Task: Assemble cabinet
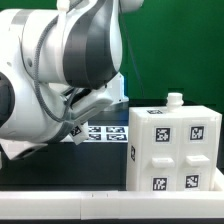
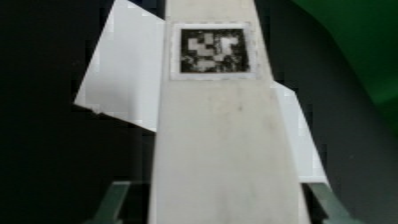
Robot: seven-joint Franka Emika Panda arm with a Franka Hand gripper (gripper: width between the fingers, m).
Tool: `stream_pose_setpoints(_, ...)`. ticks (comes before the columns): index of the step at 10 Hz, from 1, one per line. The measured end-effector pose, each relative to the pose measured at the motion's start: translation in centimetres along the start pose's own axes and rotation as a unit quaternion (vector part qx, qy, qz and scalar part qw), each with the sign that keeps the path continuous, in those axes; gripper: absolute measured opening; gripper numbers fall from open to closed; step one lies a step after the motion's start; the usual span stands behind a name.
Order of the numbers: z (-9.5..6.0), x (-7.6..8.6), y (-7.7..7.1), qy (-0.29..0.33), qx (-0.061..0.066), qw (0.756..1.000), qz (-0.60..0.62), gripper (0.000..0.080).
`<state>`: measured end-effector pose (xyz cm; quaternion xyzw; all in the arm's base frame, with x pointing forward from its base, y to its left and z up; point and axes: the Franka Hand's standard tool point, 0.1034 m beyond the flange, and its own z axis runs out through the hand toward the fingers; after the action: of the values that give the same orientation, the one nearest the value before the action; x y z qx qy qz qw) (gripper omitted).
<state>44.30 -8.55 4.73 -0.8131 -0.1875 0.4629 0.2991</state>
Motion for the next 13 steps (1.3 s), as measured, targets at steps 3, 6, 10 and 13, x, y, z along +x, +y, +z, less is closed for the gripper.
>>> stream_pose_setpoints(3,-2.6,-1.1,0.0,0.046,-0.002,0.988,-0.149,0.0286)
stream_pose_setpoints(6,-2.7,-1.4,0.1,0.042,-0.01,0.969,-0.243,0.0286)
stream_pose_setpoints(10,-2.8,-2.1,0.9,0.059,-0.006,0.908,-0.414,0.0287)
stream_pose_setpoints(13,-2.7,-2.8,1.3,0.069,0.007,0.859,-0.508,0.0287)
